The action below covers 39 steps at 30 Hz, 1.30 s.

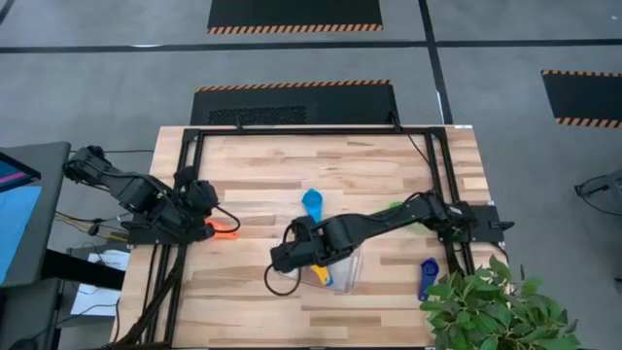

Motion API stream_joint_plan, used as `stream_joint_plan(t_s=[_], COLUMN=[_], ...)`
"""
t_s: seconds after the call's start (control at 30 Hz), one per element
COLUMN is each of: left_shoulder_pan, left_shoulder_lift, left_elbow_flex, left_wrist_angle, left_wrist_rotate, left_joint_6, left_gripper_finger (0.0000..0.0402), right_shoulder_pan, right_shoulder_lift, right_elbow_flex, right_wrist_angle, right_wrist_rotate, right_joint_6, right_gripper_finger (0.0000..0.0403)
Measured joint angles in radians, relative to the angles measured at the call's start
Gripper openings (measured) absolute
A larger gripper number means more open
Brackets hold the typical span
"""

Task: Nest measuring cups in basket
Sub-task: Stack the yellow measuring cup on top of the light blue measuring cup into the transparent bin

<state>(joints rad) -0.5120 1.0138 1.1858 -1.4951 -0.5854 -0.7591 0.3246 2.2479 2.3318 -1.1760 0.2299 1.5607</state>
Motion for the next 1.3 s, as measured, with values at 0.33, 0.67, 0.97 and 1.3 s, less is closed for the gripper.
stream_joint_plan(t_s=[0.33, 0.67, 0.97, 1.3], left_shoulder_pan=[0.000, 0.000, 0.000, 0.000], left_shoulder_lift=[0.000, 0.000, 0.000, 0.000], left_elbow_flex=[0.000, 0.000, 0.000, 0.000], left_wrist_angle=[-0.007, -0.007, -0.006, -0.002], left_wrist_rotate=[-0.006, -0.006, -0.006, -0.006], left_joint_6=[0.108, 0.119, 0.118, 0.100], left_gripper_finger=[0.0042, 0.0042, 0.0042, 0.0042], right_shoulder_pan=[-0.020, -0.028, -0.030, -0.031], right_shoulder_lift=[0.048, 0.063, 0.106, 0.114], right_elbow_flex=[0.000, 0.003, 0.000, 0.000], right_wrist_angle=[-0.094, -0.111, -0.125, -0.123], right_wrist_rotate=[-0.023, -0.021, -0.023, -0.052], right_joint_6=[0.107, 0.080, 0.052, 0.038], right_gripper_finger=[0.0006, 0.0006, 0.0006, 0.0021])
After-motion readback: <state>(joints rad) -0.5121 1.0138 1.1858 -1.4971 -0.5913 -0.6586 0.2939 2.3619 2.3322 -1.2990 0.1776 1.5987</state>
